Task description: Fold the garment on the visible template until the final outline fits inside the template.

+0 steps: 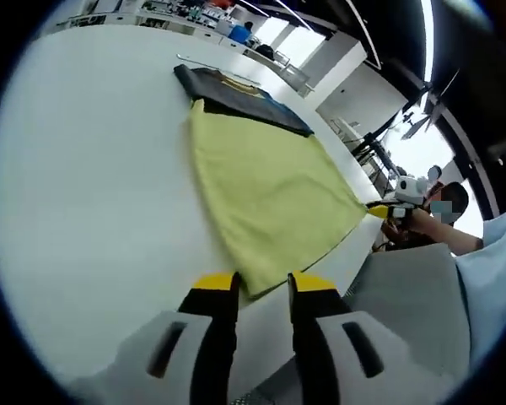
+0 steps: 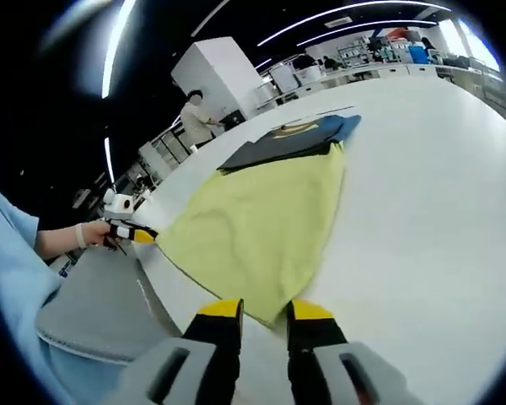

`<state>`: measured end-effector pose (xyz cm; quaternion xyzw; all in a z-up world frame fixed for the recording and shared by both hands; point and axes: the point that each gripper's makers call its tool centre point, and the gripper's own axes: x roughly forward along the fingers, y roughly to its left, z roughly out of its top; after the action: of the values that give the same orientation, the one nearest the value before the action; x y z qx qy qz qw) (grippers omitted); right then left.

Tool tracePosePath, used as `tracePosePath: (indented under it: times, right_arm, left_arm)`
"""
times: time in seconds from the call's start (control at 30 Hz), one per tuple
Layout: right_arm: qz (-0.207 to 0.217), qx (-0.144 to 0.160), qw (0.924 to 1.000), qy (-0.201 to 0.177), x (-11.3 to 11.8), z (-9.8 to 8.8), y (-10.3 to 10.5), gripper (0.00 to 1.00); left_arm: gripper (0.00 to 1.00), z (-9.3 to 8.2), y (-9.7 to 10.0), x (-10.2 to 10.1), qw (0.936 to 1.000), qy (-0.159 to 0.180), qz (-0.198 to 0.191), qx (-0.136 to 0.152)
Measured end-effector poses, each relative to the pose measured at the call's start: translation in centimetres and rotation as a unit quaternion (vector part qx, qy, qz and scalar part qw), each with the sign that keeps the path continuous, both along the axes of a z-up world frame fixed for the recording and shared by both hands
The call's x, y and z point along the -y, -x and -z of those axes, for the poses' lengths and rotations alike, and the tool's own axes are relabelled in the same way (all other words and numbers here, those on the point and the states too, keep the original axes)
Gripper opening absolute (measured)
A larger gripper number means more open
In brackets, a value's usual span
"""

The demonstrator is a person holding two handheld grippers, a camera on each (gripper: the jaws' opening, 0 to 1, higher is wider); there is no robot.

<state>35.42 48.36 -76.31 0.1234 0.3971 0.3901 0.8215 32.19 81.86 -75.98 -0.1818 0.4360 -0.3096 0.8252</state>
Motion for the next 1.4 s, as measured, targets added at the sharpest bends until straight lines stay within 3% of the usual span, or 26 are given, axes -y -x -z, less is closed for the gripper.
tracePosePath:
  times: [0.2,0.27,0.47,0.57,0.73,0.83,1.17,1.4]
  right_arm:
    - [0.011,-0.010,0.9998,0.013,0.3,0.4,0.0,0.00]
    - [0.025,-0.017,0.9995,-0.001,0.3,0.1,-0.1,0.00]
    - [0.054,-0.033,0.9965,-0.054,0.6,-1.5,0.0,0.00]
    - [0.061,-0.036,0.9953,-0.067,1.0,-2.1,0.3,0.00]
    - [0.053,-0.041,0.9952,-0.071,0.3,-3.3,2.4,0.00]
    - [0.051,-0.045,0.9947,-0.077,0.2,-3.9,3.8,0.00]
    - [0.076,-0.068,0.9899,-0.099,1.2,-4.2,7.1,0.00]
    - [0.087,-0.083,0.9871,-0.106,1.8,-3.7,7.9,0.00]
  left_arm:
    - [0.05,0.4,0.3,0.4,0.9997,0.011,-0.007,-0.023]
    - [0.00,0.3,0.3,0.4,0.9994,0.018,-0.016,-0.027]
    - [0.00,-0.8,0.6,0.7,0.9991,0.030,-0.013,-0.028]
    - [0.00,-2.0,0.9,0.8,0.9970,0.062,-0.024,-0.040]
    - [0.00,-3.0,2.0,0.6,0.9971,0.062,-0.009,-0.043]
    - [0.00,-3.5,3.2,0.8,0.9951,0.074,-0.003,-0.064]
    - [0.00,-4.1,5.7,1.8,0.9920,0.082,0.015,-0.095]
    - [0.00,-4.0,6.7,2.4,0.9900,0.083,0.027,-0.110]
